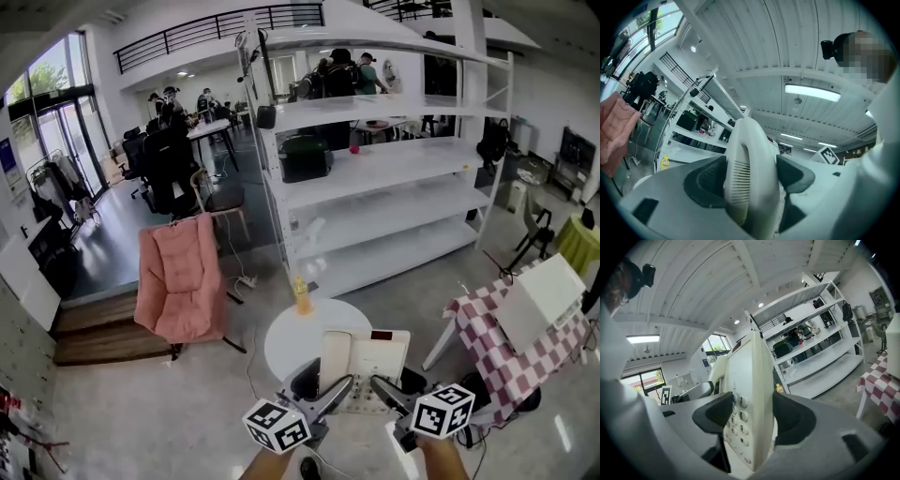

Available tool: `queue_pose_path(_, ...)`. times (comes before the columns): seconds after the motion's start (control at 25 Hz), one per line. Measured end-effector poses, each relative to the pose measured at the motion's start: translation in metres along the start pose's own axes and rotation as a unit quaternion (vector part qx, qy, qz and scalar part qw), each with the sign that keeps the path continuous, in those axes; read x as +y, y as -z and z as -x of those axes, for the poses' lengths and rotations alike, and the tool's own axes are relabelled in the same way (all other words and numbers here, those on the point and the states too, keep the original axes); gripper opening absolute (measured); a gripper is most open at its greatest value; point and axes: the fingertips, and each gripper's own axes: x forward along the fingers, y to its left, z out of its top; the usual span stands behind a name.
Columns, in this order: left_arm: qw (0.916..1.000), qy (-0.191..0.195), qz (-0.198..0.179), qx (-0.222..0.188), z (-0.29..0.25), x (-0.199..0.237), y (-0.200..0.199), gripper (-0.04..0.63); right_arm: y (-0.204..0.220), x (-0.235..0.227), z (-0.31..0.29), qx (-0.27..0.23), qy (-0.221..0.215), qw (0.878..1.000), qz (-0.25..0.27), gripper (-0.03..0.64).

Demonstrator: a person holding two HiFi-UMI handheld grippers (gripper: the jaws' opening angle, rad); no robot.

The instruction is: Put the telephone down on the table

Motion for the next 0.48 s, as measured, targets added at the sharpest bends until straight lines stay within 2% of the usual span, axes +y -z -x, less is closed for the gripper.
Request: queue_pose_path(0.48,0.9986,0.048,0.005,0.020,-0.028,0.058,-0.020,0.327,-0.020,-0.014,-0.054,-0.020,0.045,0.999,-0.013,0.246)
